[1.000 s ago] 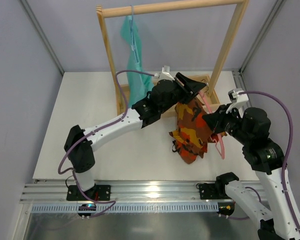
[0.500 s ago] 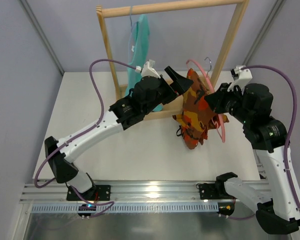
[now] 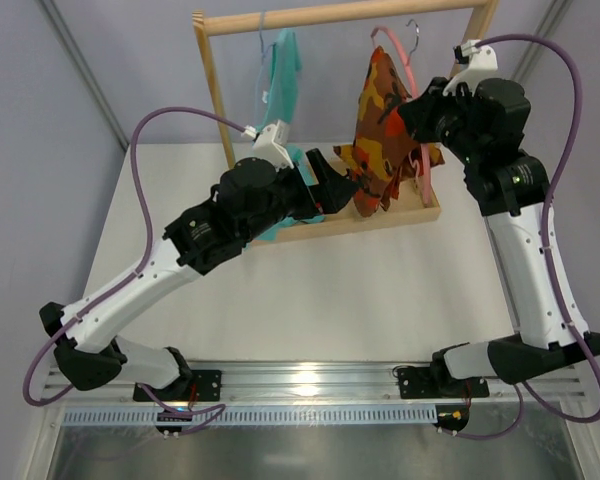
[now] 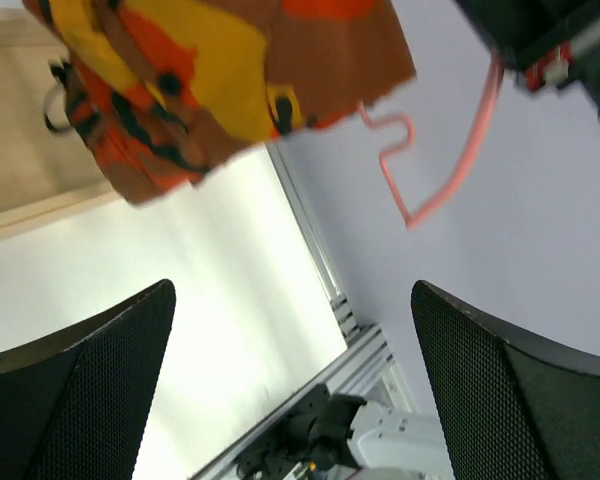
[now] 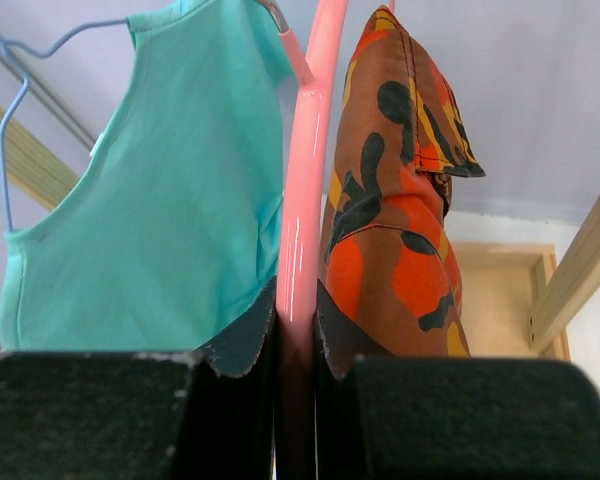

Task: Place the trousers on the hanger
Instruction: Pass the hanger from the left arm to the right, then hang the hanger with trousers onto the clothesline

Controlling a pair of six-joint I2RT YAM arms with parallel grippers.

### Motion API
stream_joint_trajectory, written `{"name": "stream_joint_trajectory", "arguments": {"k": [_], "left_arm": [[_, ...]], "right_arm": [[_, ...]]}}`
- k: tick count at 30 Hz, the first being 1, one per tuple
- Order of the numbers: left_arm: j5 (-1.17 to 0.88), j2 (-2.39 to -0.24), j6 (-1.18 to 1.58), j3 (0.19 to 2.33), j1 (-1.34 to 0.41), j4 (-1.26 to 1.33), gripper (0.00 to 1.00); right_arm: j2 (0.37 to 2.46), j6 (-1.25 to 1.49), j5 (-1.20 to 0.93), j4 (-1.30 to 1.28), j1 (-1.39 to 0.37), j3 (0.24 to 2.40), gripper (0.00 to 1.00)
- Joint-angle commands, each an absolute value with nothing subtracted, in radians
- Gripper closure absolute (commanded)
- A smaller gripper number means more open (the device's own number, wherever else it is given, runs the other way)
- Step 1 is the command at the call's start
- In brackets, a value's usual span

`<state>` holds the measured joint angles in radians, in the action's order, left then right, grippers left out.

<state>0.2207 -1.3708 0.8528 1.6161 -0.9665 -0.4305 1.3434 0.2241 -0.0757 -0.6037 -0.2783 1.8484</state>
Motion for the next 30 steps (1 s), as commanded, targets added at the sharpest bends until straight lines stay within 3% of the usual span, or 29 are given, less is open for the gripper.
{"name": "stream_joint_trajectory", "arguments": {"k": [1, 7, 14, 19, 20, 21, 22, 24, 26, 30], "left_arm": [[0.112, -1.336, 0.811, 1.556, -0.971, -0.453, 0.00], [0.043, -1.315, 0.836, 1.531, -0.973, -0.468, 0.00], [0.061, -1.249, 0.824, 1.509, -0.976, -0.482, 0.00], [0.074, -1.232, 0.818, 1.486, -0.976, -0.482, 0.00], [0.068, -1.233, 0.813, 1.489, -0.976, -0.489, 0.00], [0.058, -1.233, 0.793, 1.494, -0.976, -0.495, 0.00], [0.060, -1.230, 0.775, 1.496, -0.976, -0.517, 0.00], [0.092, -1.217, 0.730, 1.509, -0.976, -0.544, 0.00], [0.155, -1.210, 0.703, 1.529, -0.974, -0.600, 0.00], [0.198, -1.212, 0.626, 1.620, -0.974, -0.696, 0.00]], "right_arm": [[1.371, 0.178, -0.043, -0.252, -0.276, 2.003, 0.96], [1.587, 0.175, -0.040, -0.314, -0.275, 2.311, 0.96], [1.674, 0.196, -0.005, -0.285, -0.258, 2.287, 0.96], [1.599, 0.215, 0.025, -0.241, -0.256, 2.090, 0.94], [1.585, 0.215, 0.026, -0.247, -0.258, 2.071, 0.86], [1.562, 0.215, 0.028, -0.270, -0.255, 2.057, 0.60], [1.549, 0.216, 0.026, -0.303, -0.253, 2.056, 0.47], [1.484, 0.221, 0.038, -0.446, -0.253, 2.052, 0.32], [1.415, 0.280, 0.031, -0.580, -0.253, 1.997, 0.00], [1.209, 0.357, -0.132, -0.728, -0.252, 1.789, 0.00]]}}
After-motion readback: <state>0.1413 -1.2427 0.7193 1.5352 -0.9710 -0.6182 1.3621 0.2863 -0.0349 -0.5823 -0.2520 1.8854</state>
